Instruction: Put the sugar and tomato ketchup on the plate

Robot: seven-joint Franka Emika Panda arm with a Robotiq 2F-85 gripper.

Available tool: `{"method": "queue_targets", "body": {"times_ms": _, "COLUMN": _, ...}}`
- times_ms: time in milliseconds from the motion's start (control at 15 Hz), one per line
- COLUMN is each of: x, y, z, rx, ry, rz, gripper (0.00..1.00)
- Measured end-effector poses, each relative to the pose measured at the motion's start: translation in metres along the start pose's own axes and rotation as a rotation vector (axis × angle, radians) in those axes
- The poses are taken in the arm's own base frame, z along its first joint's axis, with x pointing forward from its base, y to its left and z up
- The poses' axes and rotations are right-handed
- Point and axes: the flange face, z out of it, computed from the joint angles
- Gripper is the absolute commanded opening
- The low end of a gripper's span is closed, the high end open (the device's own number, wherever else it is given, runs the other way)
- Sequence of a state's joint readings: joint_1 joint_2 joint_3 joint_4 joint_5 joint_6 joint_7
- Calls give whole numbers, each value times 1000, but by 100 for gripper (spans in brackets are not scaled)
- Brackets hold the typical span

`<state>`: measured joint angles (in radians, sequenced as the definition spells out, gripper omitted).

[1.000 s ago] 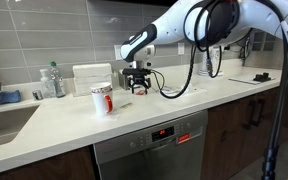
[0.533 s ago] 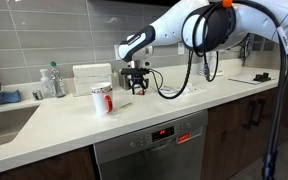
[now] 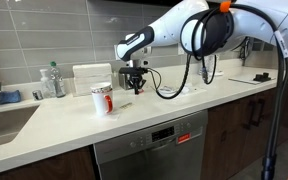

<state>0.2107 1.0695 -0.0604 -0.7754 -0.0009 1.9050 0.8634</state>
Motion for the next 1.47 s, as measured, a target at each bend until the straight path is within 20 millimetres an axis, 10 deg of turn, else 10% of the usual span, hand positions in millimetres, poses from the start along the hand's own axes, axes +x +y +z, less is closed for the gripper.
{"method": "queue_targets", "body": {"times_ms": 667, "x": 9, "y": 10, "z": -12, "rx": -51, "ry": 41, "rz": 169, "gripper": 0}}
{"method": "queue_targets", "body": {"times_ms": 1467, "x": 52, "y": 82, "z": -21, "rx": -129, "ry": 47, "rz": 494, "gripper": 0}}
